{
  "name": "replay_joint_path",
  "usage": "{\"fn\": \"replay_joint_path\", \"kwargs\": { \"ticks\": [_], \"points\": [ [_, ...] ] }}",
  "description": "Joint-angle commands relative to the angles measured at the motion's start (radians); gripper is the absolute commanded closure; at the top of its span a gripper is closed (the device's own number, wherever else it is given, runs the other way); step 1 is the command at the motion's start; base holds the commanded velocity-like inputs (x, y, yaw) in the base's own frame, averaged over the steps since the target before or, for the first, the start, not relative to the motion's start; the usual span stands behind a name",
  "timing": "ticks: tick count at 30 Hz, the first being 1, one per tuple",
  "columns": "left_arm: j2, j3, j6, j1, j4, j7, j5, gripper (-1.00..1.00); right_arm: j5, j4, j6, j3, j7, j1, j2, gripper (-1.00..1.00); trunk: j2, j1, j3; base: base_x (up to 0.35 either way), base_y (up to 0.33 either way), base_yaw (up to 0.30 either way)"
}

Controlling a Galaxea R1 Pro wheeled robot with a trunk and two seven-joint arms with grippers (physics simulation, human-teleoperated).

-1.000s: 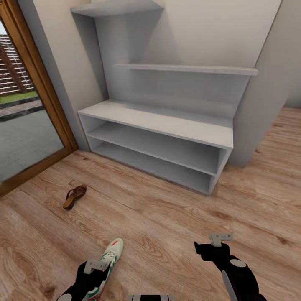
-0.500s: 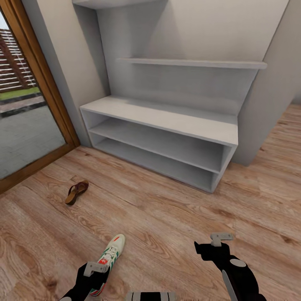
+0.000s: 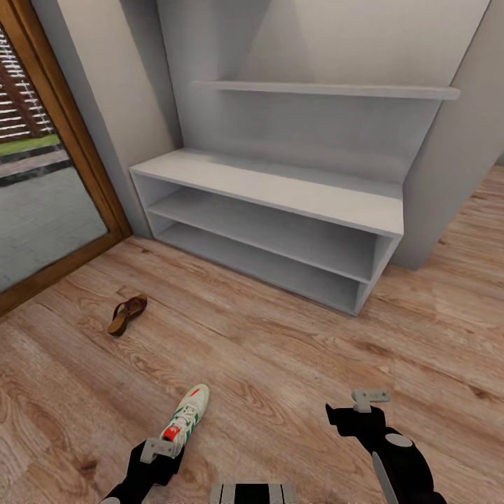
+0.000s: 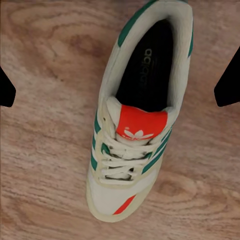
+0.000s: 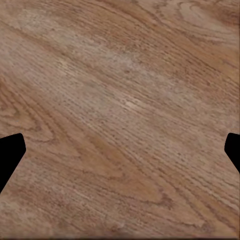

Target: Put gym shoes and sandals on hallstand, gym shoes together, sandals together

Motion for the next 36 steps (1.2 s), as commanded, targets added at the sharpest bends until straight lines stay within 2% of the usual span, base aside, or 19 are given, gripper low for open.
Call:
{"fn": "replay_joint_path", "kwargs": {
  "ticks": [1, 8, 18, 22, 30, 36],
  "points": [
    [0.001, -0.002, -0.003, 0.0, 0.0, -0.001, -0.001, -1.0, 0.002, -0.001, 0.005, 0.0, -0.001, 0.0, 0.0, -1.0, -0.001, 0.0, -0.005, 0.0, 0.0, 0.0],
    [0.001, -0.002, -0.003, 0.0, 0.0, 0.0, -0.001, -1.0, 0.002, -0.001, 0.005, 0.0, -0.001, 0.0, 0.0, -1.0, -0.001, 0.001, -0.011, 0.0, 0.0, -0.053],
    [0.004, 0.007, -0.007, 0.0, -0.001, 0.002, -0.001, -1.0, 0.002, -0.001, 0.005, 0.0, -0.001, 0.0, 0.001, -1.0, -0.003, 0.005, -0.053, 0.0, 0.0, -0.112],
    [0.004, 0.013, -0.045, 0.0, -0.001, 0.003, 0.008, -1.0, 0.002, -0.001, 0.005, 0.002, -0.001, 0.0, 0.002, -1.0, -0.004, 0.007, -0.069, 0.0, 0.0, -0.008],
    [0.006, 0.088, -0.053, 0.0, -0.001, 0.0, 0.013, -1.0, 0.002, -0.001, 0.005, 0.003, -0.001, 0.0, 0.001, -1.0, -0.004, 0.007, -0.076, 0.0, 0.0, 0.0],
    [0.007, 0.113, -0.053, 0.0, -0.001, 0.0, 0.012, -1.0, 0.002, -0.001, 0.005, 0.003, -0.001, 0.0, 0.0, -1.0, -0.004, 0.007, -0.08, 0.0, 0.0, 0.0]
  ]
}}
